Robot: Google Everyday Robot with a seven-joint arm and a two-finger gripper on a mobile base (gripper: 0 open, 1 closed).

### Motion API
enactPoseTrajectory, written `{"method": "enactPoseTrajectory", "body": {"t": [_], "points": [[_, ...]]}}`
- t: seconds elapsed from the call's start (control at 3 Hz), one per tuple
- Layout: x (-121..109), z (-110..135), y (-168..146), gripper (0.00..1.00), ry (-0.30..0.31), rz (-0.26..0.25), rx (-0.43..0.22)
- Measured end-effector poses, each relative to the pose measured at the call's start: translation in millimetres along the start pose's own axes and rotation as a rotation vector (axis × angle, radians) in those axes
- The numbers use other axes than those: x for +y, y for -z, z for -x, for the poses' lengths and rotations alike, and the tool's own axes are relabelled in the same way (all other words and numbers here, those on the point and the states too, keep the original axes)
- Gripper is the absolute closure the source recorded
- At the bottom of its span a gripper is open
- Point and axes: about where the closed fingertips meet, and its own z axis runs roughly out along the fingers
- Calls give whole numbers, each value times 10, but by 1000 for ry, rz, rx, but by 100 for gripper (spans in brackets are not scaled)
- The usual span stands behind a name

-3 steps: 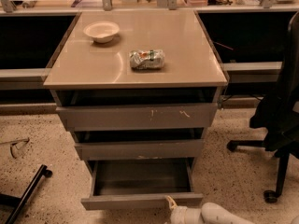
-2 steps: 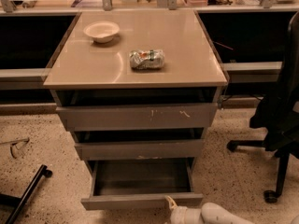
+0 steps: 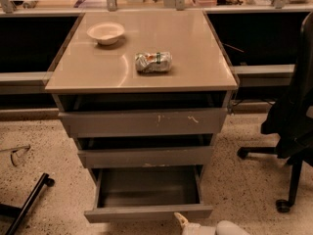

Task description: Close bottom drawer

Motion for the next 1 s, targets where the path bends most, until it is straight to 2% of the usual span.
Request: {"method": "enactPoseTrajectory", "body": {"t": [0.33,0.67,1.0], "points": [[-3,-95,-18,0,-32,19,-50],[-188,-226,-208,0,-46,59,-49],[-463,-278,-571,0,-12,101,-29]]}}
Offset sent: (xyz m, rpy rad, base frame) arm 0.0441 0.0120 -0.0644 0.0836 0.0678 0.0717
